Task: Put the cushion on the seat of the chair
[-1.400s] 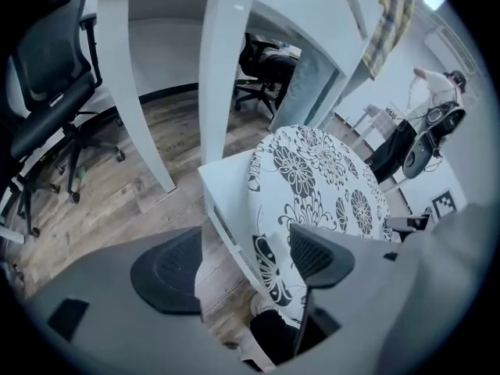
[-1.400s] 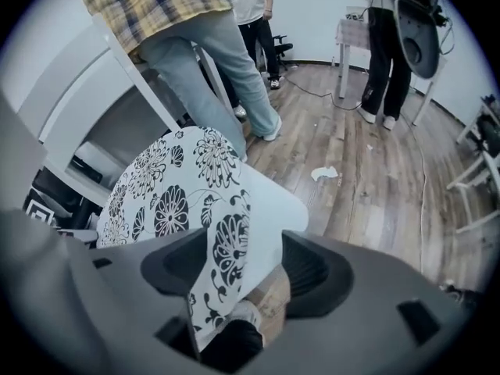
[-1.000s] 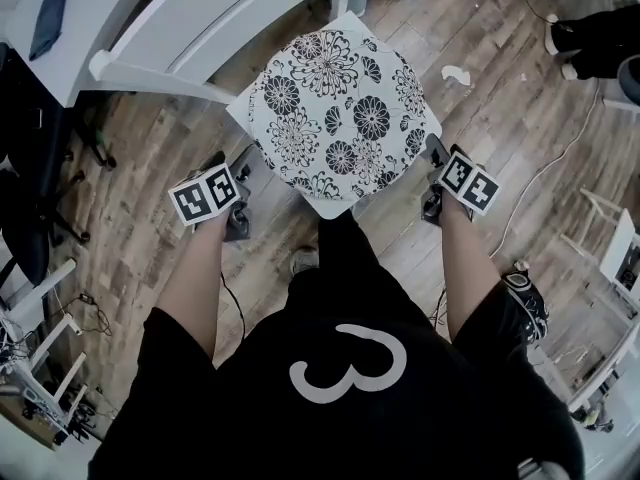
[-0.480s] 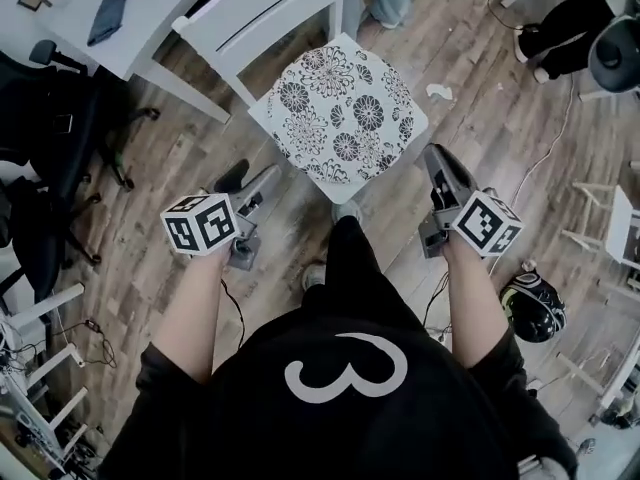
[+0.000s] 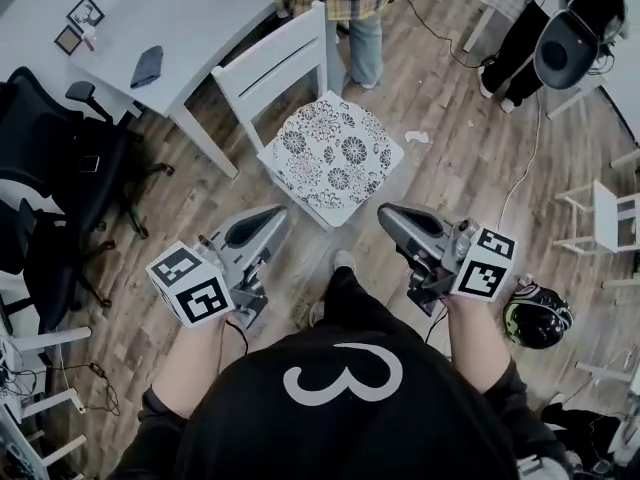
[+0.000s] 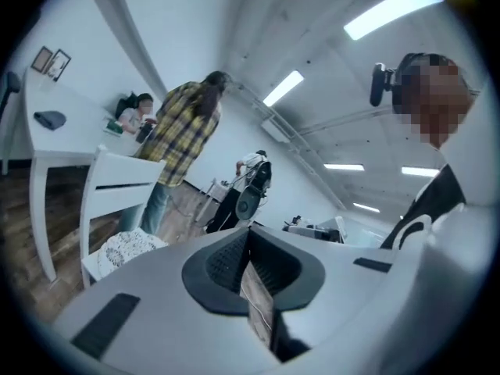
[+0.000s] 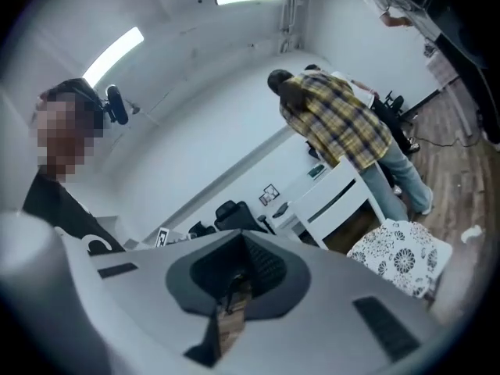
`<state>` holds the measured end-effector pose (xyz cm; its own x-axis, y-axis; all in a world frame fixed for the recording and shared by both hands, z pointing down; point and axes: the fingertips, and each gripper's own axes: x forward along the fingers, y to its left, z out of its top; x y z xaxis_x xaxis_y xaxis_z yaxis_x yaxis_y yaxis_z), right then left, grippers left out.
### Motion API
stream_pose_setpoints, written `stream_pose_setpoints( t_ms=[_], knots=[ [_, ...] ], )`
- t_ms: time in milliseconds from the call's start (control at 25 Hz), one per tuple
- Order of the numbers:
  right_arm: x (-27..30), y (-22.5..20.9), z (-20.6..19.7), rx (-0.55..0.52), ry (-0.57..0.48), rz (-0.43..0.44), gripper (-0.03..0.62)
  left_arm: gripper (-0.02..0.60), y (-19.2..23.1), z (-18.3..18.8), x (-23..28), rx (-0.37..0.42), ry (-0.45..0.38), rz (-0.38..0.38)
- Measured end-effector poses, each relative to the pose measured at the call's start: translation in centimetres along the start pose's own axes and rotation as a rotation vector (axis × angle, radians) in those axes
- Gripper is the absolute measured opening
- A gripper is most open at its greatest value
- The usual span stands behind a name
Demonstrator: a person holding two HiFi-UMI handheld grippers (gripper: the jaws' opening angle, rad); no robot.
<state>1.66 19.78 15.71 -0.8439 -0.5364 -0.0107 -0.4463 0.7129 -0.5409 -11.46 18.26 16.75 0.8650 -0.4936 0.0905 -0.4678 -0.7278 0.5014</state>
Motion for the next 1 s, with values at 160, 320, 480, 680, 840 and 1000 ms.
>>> stream_pose_setpoints(
  t_ms=[160,320,480,680,840,1000],
  knots=[
    [0.0,4.3,0.5,-0.112,0.066,0.014,0.008,0.014,-5.1,1.1,-0.6,0.165,0.021,-0.071],
    [0.2,5.6,0.2,-0.07,0.132,0.025,0.008,0.014,-7.3,2.8,-1.5,0.174,-0.016,-0.099],
    [-0.1,6.3,0.5,-0.044,0.129,0.049,0.006,0.014,-8.6,3.2,-2.3,0.159,-0.04,-0.09],
    [-0.1,7.1,1.2,-0.036,0.132,0.075,0.006,0.014,-9.2,3.6,-2.1,0.11,-0.042,-0.095],
    [0.1,7.4,1.6,-0.044,0.135,0.073,0.006,0.014,-9.3,4.1,-2.1,0.134,-0.037,-0.08],
    [0.1,7.6,1.7,-0.055,0.129,0.058,0.006,0.014,-8.9,4.4,-2.4,0.119,-0.038,-0.07]
  ],
)
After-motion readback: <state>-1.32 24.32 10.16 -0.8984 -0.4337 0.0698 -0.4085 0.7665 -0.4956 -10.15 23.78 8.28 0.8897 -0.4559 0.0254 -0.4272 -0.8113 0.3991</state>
